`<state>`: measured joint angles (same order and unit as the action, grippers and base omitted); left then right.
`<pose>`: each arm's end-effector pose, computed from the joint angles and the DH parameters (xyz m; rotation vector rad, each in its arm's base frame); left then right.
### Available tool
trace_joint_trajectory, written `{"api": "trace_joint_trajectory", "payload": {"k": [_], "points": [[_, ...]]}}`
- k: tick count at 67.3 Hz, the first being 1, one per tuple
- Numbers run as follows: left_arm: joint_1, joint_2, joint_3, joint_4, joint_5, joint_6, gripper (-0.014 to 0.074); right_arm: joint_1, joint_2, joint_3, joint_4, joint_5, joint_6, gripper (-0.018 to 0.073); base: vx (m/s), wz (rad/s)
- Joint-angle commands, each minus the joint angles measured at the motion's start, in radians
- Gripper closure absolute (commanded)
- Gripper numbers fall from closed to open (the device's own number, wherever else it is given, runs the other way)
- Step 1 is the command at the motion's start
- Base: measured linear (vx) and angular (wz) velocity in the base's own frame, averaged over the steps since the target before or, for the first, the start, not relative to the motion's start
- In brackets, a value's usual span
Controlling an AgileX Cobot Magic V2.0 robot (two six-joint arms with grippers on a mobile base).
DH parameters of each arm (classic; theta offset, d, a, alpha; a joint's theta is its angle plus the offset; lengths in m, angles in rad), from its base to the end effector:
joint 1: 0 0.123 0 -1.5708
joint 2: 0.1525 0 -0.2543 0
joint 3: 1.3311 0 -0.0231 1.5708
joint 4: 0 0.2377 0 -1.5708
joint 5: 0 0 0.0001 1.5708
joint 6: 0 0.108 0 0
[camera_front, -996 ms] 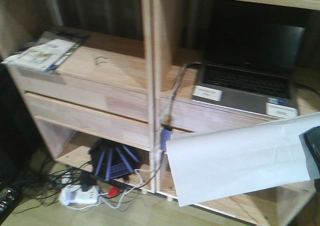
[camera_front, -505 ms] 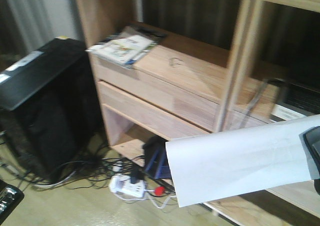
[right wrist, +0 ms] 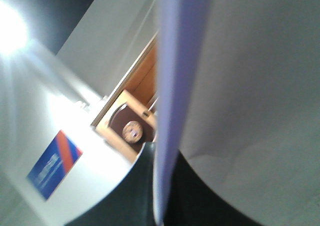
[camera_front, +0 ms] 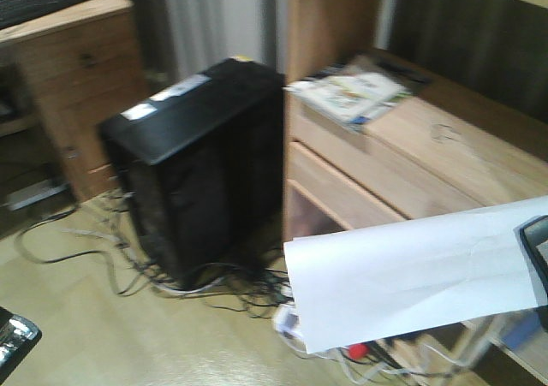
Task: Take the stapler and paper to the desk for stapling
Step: 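Back away from the shelf and turn, holding the paper in the right gripper, then drive toward the wooden desk with the paper held in the right gripper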
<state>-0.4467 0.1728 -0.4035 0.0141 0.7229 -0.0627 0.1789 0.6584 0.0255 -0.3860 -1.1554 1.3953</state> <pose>0.0697 -0.0323 0.2579 0.3839 1.9519 -0.3148 0.1134 0.0583 0.2440 0.2674 1.1611 1.4417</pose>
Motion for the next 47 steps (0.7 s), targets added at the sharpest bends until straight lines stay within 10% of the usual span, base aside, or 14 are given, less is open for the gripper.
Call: {"api": "trace_joint_trajectory", "payload": {"k": [1, 47], "points": [[0.001, 0.009, -0.032, -0.003, -0.101, -0.001, 0.0603, 0.0, 0.001, 0.025, 0.014, -0.18, -0.006, 0.0561, 0.07, 0.65], [0.001, 0.009, -0.032, -0.003, -0.101, -0.001, 0.0603, 0.0, 0.001, 0.025, 0.014, -0.18, -0.006, 0.0561, 0.07, 0.63]]}}
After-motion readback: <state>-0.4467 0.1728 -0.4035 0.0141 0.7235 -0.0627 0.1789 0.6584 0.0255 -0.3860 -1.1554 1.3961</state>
